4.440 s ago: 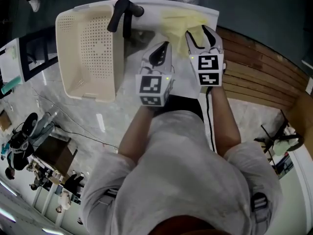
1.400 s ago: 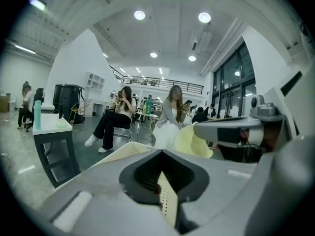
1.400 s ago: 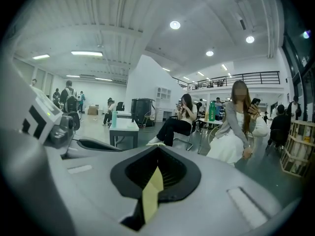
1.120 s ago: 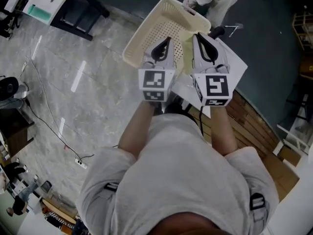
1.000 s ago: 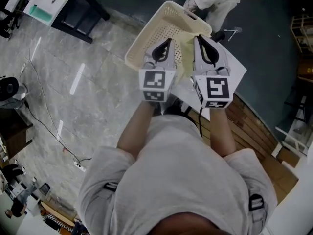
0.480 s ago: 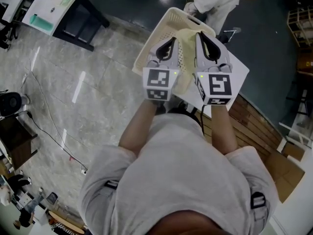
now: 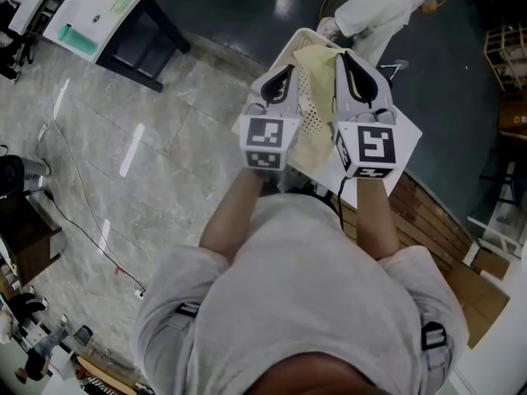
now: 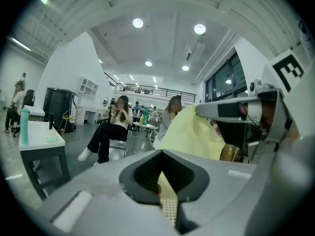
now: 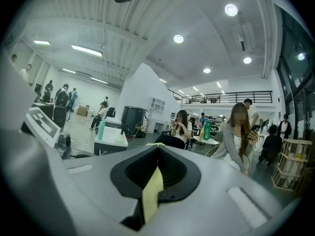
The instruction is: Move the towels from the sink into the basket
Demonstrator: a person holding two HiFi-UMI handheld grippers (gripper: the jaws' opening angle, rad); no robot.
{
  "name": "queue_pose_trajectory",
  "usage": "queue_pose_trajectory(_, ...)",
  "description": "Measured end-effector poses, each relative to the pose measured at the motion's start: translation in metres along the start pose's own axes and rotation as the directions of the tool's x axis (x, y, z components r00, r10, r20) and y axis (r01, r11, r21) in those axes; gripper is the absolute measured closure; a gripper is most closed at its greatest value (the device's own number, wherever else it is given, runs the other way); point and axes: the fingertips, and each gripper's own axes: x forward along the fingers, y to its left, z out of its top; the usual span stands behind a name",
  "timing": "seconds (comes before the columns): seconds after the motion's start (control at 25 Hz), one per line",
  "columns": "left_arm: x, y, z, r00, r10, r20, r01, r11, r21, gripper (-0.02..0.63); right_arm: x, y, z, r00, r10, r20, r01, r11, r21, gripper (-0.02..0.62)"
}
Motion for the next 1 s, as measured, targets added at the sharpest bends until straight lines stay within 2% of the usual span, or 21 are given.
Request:
queue_pose_trajectory(0.24, 0.005, 0.007, 0.005, 1.000, 0.003, 0.007, -0.003, 1.000, 0.000, 0.586, 0.007, -0.007, 0.013, 1.000, -0.014, 0.025, 0.013, 1.000, 0.002, 0.587)
queue_pose_trajectory(0.44, 0.013, 0.014, 0.000, 1.000, 0.004, -0.005, -0.004, 1.000, -0.013, 0.586, 0.019, -0.012, -0.003, 1.000, -0.018, -0.015, 0.019, 1.000, 0.018, 0.586)
queue_pose_trajectory(0.72, 0.023, 0.016, -0.019, 0.999, -0.001, -0.048, -0.001, 0.999, -0.041, 0.586, 0.038, -0.017, -0.057, 0.991, -0.014, -0.135, 0.019, 0.999, 0.035, 0.586)
queue_pose_trajectory(1.0, 0.034, 0.017, -0.041, 0.995, -0.016, -0.099, 0.009, 0.998, -0.067, 0.586, 0.057, -0.021, -0.128, 0.950, -0.014, -0.311, 0.034, 0.998, 0.058, 0.586)
